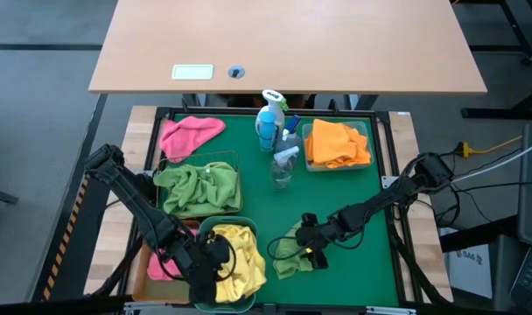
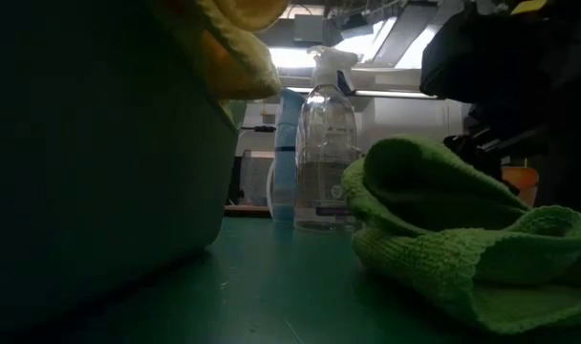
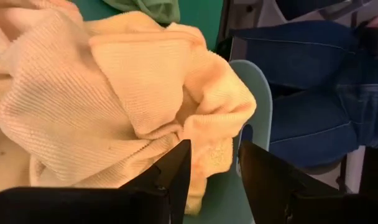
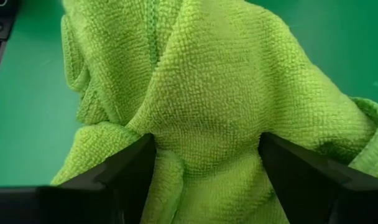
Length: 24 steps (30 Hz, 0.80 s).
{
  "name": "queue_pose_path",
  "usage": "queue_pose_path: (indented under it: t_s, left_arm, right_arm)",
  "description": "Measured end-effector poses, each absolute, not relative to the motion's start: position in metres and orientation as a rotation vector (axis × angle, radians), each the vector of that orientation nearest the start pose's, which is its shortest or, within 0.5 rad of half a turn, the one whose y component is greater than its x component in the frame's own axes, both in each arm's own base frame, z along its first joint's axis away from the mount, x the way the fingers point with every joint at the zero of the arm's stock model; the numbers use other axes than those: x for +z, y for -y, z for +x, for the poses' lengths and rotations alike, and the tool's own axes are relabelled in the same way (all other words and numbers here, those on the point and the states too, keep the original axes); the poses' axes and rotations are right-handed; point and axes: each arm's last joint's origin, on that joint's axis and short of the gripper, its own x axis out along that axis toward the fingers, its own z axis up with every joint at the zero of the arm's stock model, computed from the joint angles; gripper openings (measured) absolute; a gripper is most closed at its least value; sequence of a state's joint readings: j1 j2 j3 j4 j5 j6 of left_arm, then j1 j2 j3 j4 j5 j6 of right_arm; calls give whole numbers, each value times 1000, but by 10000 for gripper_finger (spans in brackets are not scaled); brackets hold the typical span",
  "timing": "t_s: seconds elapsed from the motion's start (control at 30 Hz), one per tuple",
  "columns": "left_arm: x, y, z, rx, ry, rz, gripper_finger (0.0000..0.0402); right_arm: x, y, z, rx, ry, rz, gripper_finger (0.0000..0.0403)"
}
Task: Sort microfiber towel by color & place in baskets
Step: Put the green towel into the wire basket
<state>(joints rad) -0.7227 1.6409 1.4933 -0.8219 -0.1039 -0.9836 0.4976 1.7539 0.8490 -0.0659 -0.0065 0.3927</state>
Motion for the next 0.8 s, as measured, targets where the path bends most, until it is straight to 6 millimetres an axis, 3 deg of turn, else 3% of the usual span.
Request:
queue_pose_path:
  t_s: [0.33, 0.5, 0.8]
  left_arm:
    - [311, 225, 261, -49, -1040, -481, 130]
    - [311, 225, 261, -49, -1040, -481, 130]
    - [312, 223, 262, -48, -995, -396, 130]
  right_arm:
    - [125, -153, 282, 270, -1034, 107, 274]
    - [124, -153, 282, 268, -1039, 106, 211]
    - [124, -153, 282, 271, -1031, 118, 56]
